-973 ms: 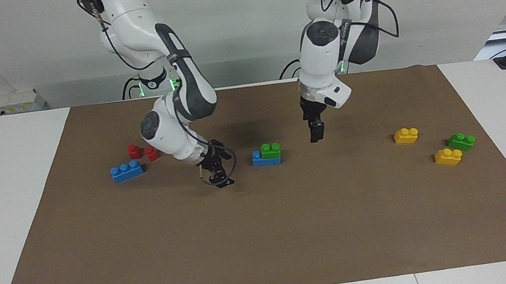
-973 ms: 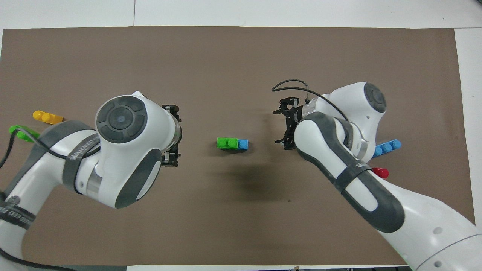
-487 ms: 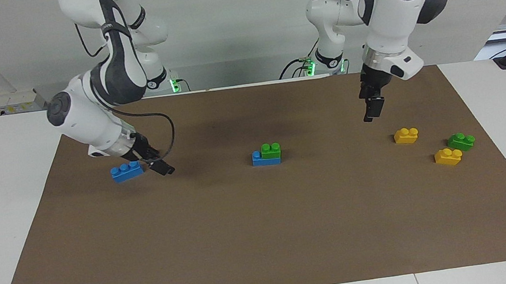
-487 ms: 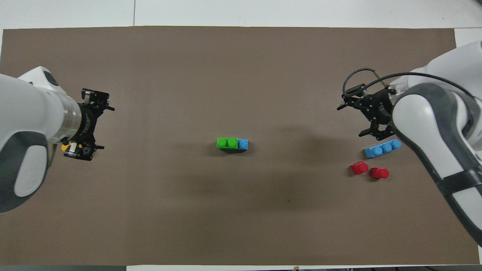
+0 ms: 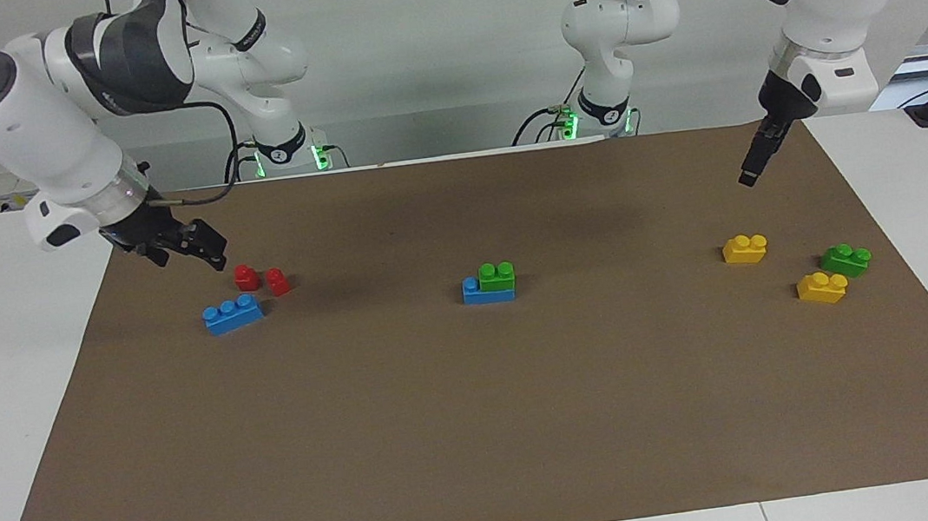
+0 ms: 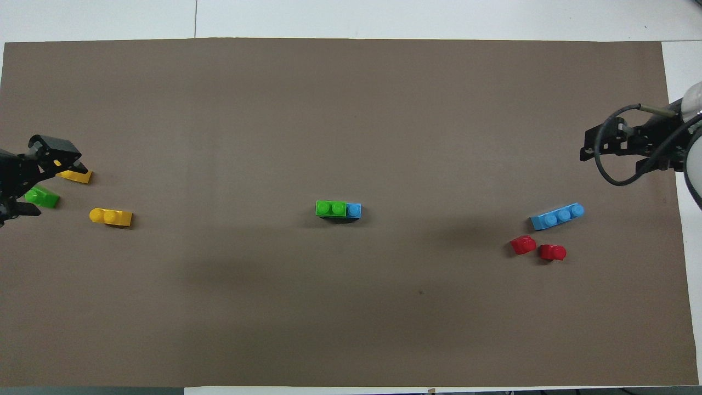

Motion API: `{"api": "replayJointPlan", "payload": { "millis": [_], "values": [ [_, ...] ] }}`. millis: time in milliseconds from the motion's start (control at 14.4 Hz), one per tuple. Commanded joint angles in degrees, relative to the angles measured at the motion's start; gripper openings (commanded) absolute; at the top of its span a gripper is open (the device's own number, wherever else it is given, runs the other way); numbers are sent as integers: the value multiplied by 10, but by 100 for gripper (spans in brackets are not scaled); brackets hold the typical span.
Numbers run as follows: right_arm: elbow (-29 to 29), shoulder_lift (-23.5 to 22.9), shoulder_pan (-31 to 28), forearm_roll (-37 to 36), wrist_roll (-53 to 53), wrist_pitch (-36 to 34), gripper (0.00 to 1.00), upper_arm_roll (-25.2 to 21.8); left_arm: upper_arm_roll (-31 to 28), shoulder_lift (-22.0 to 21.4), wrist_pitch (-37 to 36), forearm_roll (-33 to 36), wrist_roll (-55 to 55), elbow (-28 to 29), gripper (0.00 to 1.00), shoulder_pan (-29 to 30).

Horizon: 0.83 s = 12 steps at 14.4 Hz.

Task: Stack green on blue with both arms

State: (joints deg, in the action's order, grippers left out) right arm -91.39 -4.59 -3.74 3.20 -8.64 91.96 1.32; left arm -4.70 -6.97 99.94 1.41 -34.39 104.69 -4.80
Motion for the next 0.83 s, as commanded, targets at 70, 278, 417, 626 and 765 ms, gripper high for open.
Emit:
{"api": "replayJointPlan", "payload": {
  "millis": [70,278,417,626,765],
  "values": [
    [26,20,-21,-28,119,-40,100,8,6,5,-54,-3,230,-38,100,33],
    [27,20,-16,-53,124,-42,100,9,6,11,-83,-1,305,-57,100,33],
    [26,20,-17,-53,123,-44,100,8,7,26,-112,-1,344,-93,100,33],
    [19,24,-17,-53,122,-44,100,8,7,56,-151,-6,349,-152,100,32],
    [17,25,-17,-53,121,-45,100,8,9,56,-153,-9,365,-151,100,31]
  ]
}}
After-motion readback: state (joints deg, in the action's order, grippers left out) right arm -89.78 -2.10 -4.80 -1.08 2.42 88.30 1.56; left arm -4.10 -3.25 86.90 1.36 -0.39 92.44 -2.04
